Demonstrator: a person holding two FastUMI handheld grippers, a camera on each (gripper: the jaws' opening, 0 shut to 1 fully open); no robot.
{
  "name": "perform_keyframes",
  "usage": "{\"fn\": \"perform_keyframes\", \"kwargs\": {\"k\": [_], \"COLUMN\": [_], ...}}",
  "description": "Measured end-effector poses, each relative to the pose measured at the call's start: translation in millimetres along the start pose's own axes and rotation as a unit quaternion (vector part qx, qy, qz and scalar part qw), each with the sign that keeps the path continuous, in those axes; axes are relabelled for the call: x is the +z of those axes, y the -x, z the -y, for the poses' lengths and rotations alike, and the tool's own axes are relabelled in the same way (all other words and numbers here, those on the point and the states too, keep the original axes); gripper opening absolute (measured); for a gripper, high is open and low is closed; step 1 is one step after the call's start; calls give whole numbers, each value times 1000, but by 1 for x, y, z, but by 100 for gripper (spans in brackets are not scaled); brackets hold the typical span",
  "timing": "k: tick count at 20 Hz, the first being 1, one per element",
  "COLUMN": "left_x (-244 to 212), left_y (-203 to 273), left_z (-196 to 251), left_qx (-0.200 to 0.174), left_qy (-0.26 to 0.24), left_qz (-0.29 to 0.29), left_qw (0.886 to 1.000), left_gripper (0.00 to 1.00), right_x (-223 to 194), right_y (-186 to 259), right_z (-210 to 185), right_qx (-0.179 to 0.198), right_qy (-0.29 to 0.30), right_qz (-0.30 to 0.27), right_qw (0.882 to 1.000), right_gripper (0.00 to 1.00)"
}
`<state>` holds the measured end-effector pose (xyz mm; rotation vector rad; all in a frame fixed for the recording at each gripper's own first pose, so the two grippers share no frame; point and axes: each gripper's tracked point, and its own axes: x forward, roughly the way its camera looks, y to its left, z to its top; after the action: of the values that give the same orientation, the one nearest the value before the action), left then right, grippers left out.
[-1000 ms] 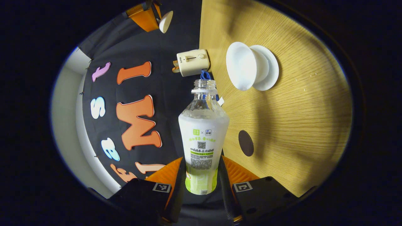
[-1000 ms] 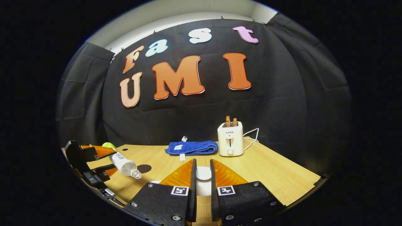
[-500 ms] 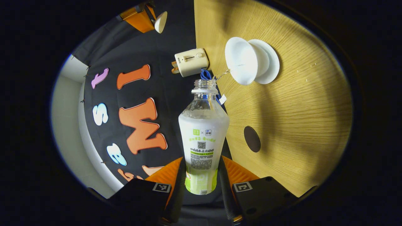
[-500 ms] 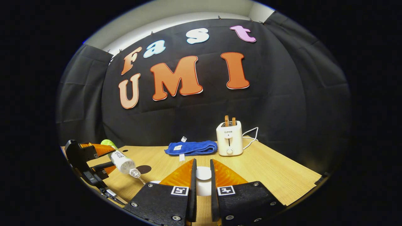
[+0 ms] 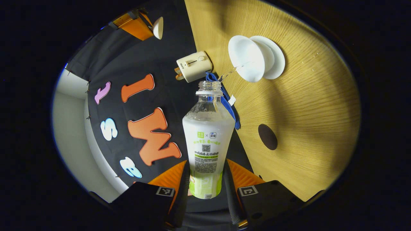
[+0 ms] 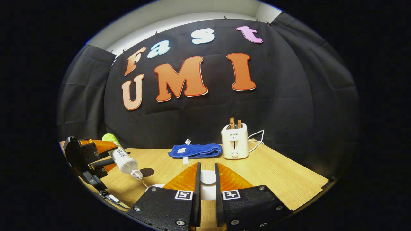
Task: Open the teacup lid with one hand, grasp the water bottle and pour water into the teacup with the other hand; after pouring, place the water bottle on the coaster and then close the teacup lid.
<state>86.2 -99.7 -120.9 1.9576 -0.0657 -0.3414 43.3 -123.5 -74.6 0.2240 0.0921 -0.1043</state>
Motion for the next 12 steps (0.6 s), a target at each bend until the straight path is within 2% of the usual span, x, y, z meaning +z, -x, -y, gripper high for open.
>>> {"fn": "perform_keyframes", "kwargs": {"k": [2,6,7,12], "left_x": [0,3,4,7], "left_y": [0,0,0,-1], "left_z": [-6,-17,-19,-30], "left_qx": [6,17,19,32], "left_qy": [-16,-46,-51,-79], "left_qz": [1,8,10,15], "left_qw": [1000,999,998,996], "left_gripper": [58,55,58,55], "right_x": [1,3,4,3], "right_y": [0,-1,-1,-1], "right_z": [0,-1,-2,-2], "right_qx": [1,3,3,7], "right_qy": [0,-7,-8,-5], "right_qz": [1,5,5,5], "right_qw": [1000,1000,1000,1000], "right_gripper": [19,19,19,19]}}
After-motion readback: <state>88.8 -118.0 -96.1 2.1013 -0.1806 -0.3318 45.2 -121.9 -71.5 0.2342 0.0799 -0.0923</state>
